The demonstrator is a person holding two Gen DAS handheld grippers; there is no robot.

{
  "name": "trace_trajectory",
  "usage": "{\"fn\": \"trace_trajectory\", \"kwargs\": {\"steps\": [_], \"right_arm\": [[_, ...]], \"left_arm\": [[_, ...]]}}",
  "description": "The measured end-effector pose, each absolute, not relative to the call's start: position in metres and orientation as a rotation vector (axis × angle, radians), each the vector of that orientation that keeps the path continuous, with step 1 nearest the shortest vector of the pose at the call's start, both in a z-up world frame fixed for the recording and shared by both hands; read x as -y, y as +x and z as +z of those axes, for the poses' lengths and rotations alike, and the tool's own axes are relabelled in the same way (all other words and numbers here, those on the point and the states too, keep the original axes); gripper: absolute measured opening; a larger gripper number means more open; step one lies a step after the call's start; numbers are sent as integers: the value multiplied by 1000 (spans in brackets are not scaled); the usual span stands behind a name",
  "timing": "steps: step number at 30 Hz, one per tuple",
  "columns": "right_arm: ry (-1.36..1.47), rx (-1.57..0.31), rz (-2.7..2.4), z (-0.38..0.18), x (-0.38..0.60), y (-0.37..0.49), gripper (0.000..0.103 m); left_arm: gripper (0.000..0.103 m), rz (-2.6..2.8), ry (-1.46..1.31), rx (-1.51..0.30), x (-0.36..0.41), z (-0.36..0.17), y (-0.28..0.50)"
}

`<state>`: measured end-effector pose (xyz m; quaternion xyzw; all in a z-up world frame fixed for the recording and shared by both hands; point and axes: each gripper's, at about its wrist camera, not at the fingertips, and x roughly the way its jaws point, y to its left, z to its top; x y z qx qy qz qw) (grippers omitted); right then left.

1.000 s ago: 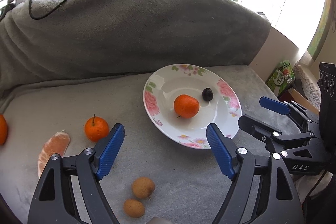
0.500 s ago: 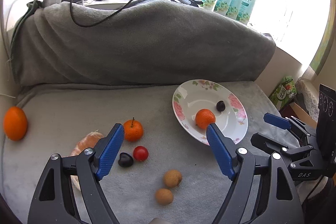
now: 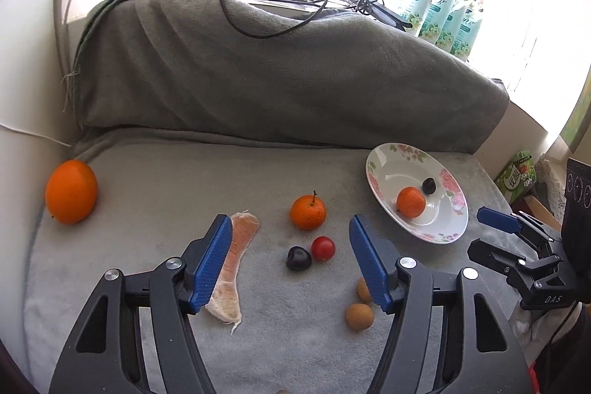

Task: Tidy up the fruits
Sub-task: 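Withdraw both grippers from the plate toward the remaining fruits, then grasp the dark cherry with left gripper while right gripper grasps the brown round fruit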

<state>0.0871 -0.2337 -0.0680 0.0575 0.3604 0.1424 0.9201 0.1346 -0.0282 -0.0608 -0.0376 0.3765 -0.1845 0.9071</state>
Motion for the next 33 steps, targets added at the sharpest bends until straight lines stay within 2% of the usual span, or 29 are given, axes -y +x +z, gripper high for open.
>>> {"fn": "trace_trajectory", "kwargs": {"steps": [5,7,11,13,19,33], "right_arm": [[123,-762,337,-72,224,89,78],[129,-776,357,-75,221,91,70],[132,-813,387,-85,211,96,58],[129,-831,400,-89,205,98,52],[131,-876,442,-102,192,106,43],[191,-951,482,-127,183,128,41]], "left_arm": [[51,-406,-76,-805,25,-74,132],[46,-419,-76,-819,25,-79,131],[44,-435,-67,-841,29,-89,131],[39,-444,-62,-854,31,-93,132],[35,-464,-43,-889,35,-106,136],[32,-484,-33,-932,36,-122,149]]}}
